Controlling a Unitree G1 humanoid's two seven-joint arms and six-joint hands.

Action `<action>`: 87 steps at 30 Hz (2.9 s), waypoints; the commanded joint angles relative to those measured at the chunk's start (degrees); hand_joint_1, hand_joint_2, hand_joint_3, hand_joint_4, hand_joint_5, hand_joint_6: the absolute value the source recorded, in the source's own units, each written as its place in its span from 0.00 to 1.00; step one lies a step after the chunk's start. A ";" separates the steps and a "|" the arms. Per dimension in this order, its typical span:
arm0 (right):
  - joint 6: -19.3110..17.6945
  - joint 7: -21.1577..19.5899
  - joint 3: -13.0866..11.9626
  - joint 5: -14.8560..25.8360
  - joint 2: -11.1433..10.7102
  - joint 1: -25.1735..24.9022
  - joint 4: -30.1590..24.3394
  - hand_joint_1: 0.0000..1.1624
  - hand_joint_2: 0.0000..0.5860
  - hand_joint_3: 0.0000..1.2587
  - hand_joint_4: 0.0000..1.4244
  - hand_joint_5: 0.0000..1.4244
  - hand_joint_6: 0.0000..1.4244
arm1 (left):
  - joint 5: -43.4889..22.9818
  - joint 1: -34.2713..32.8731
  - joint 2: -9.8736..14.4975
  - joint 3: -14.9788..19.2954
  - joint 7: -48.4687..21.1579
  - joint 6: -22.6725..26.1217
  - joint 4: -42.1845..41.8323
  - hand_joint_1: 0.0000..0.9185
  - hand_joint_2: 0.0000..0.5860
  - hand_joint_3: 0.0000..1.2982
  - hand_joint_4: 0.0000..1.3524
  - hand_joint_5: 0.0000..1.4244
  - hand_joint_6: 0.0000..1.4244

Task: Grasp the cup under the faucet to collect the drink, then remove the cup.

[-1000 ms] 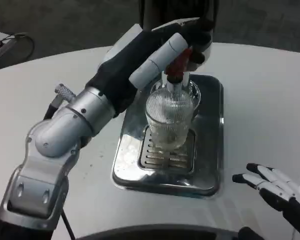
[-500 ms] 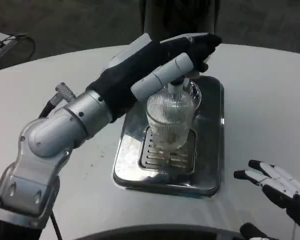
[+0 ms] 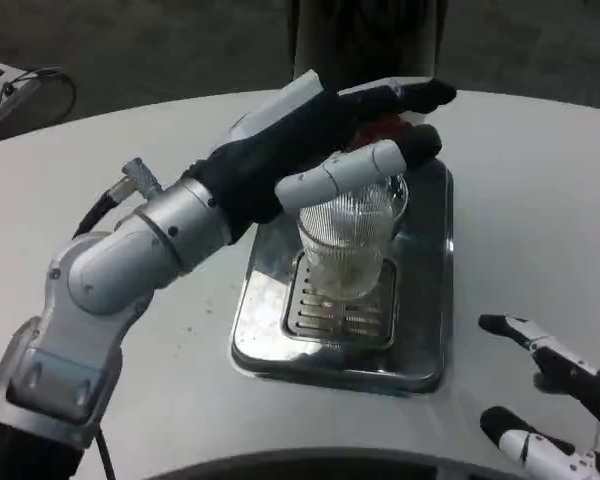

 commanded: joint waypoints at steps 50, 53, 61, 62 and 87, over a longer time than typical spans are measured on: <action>-4.84 -32.37 22.27 -11.18 20.76 -35.04 40.35 0.62 0.34 0.00 0.01 0.04 0.08 | 4.98 0.60 4.17 0.01 -1.79 -3.53 2.37 0.00 0.00 0.15 0.09 0.13 0.11; -5.03 -33.43 22.83 -11.86 21.19 -35.98 41.78 0.62 0.34 0.00 0.01 0.04 0.08 | 4.78 0.39 4.72 0.11 -2.20 -3.83 2.45 0.00 0.00 0.15 0.09 0.13 0.11; -6.04 -34.97 23.37 -11.80 21.99 -37.85 45.88 0.62 0.34 0.00 0.02 0.05 0.08 | 4.60 0.06 5.37 0.52 -2.96 -4.23 2.62 0.00 0.00 0.15 0.09 0.14 0.11; -5.97 -35.29 23.41 -11.83 22.21 -38.20 46.44 0.62 0.34 0.00 0.02 0.05 0.08 | 4.59 0.04 5.37 0.55 -3.00 -4.20 2.58 0.00 0.00 0.15 0.09 0.14 0.11; -7.48 -39.75 24.85 -11.86 24.51 -46.84 58.24 0.61 0.35 0.00 0.03 0.06 0.08 | 4.78 -0.73 5.42 0.64 -3.75 -3.62 2.07 0.00 0.00 0.15 0.10 0.14 0.10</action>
